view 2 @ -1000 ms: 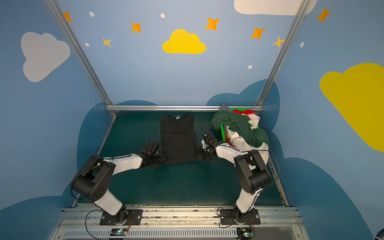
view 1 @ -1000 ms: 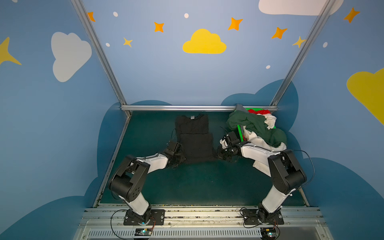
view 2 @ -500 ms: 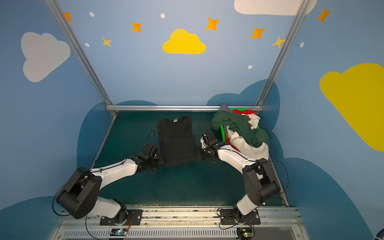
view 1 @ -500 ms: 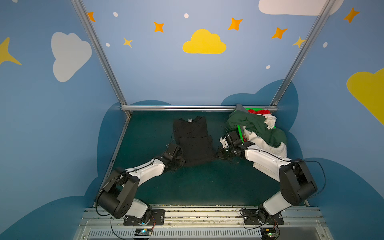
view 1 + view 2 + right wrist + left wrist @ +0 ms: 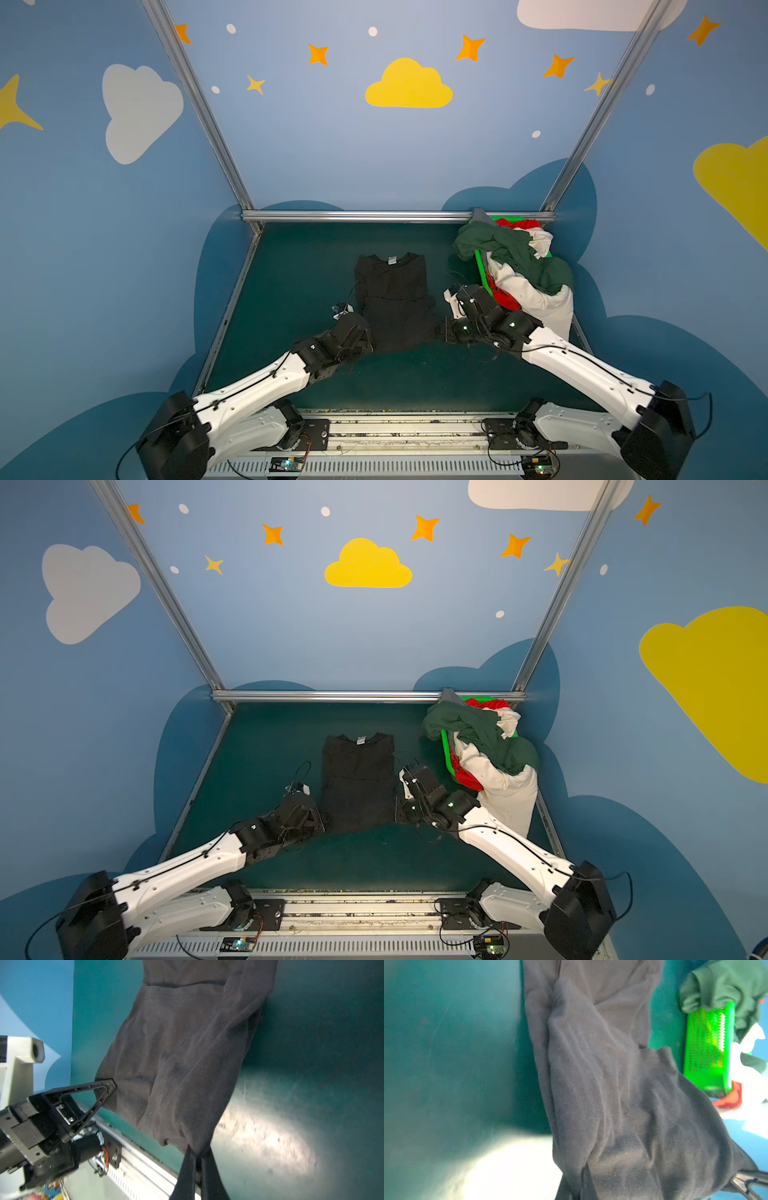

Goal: Fold and stack the t-shirts

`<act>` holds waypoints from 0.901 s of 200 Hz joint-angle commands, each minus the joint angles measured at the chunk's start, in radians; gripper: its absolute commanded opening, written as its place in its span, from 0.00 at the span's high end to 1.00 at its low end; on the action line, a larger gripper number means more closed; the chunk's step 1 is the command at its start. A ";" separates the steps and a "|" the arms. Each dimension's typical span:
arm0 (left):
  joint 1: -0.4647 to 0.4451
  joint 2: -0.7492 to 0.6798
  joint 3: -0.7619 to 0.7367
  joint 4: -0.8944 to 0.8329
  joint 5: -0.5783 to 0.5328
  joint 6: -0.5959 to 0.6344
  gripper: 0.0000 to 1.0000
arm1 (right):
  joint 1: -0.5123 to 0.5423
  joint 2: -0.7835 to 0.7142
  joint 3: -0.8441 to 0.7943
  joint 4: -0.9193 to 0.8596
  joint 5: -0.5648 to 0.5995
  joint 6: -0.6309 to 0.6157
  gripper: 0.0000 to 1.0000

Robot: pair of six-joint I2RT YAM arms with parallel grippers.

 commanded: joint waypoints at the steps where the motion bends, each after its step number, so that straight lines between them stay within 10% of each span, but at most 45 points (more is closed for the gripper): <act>1: -0.088 -0.107 -0.007 -0.142 -0.170 -0.101 0.96 | 0.046 -0.072 0.015 -0.079 0.077 0.052 1.00; 67: -0.107 -0.160 0.055 -0.183 -0.313 -0.061 0.96 | 0.050 0.033 0.204 -0.153 0.151 -0.003 1.00; 180: 0.247 0.269 0.352 -0.057 -0.061 0.126 0.96 | -0.199 0.440 0.509 -0.101 -0.091 -0.128 1.00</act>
